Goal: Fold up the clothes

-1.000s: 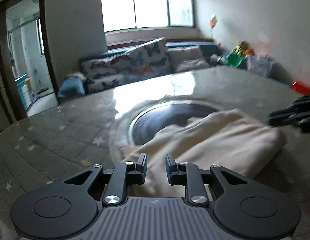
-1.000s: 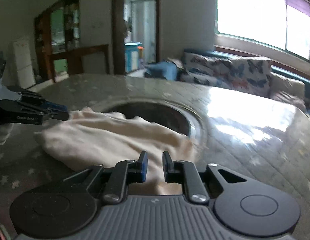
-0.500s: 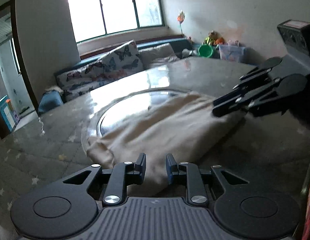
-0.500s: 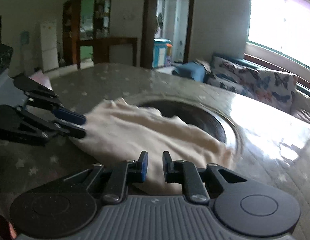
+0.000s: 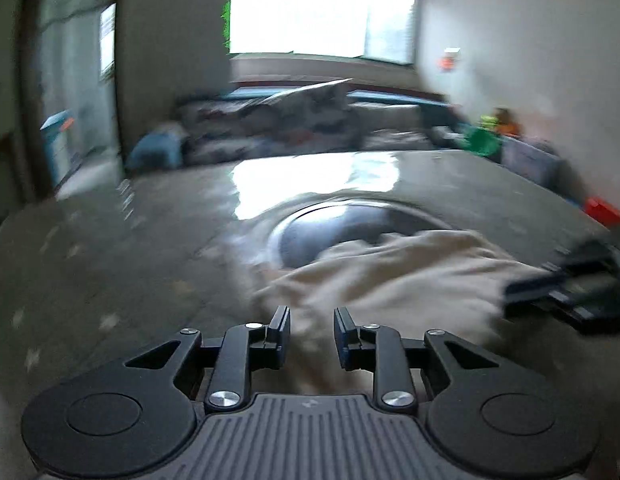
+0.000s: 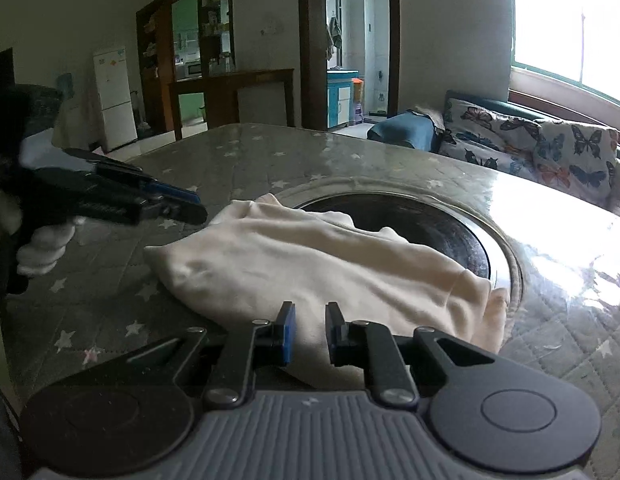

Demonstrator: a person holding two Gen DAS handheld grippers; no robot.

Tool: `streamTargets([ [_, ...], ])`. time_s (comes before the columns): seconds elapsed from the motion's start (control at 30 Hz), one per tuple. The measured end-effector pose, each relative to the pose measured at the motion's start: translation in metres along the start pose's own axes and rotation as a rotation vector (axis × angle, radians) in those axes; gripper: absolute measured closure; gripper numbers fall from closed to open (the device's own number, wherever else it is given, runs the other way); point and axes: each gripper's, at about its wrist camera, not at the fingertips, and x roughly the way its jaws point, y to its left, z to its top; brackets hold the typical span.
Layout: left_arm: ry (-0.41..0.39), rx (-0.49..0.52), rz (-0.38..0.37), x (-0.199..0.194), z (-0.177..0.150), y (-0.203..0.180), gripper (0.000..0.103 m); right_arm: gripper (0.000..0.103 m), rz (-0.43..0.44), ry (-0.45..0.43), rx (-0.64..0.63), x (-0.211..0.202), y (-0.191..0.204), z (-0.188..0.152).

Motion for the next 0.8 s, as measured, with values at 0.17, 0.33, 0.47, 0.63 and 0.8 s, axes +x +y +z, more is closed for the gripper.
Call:
streamTargets([
  [0.17,0.045,-0.073,-0.005,0.018,-0.006,0.012,0.08,0.089,-0.001,0.014,-0.007,0.003,0.001,-0.003],
  [0.33,0.014,-0.015,-0.007,0.021,-0.005,0.005,0.098,0.088,-0.001,0.024,0.001,0.006,-0.001,-0.005],
  [0.47,-0.06,0.136,0.062,0.01,-0.001,-0.007,0.099,0.088,-0.005,0.032,0.003,0.009,0.0,-0.008],
  [0.63,0.001,0.218,0.151,0.026,-0.011,-0.002,0.103,0.088,-0.005,0.034,0.012,0.01,-0.001,-0.008],
  [0.8,-0.054,0.1,0.1,0.007,-0.002,0.007,0.103,0.088,0.018,0.009,0.022,0.004,-0.001,0.002],
])
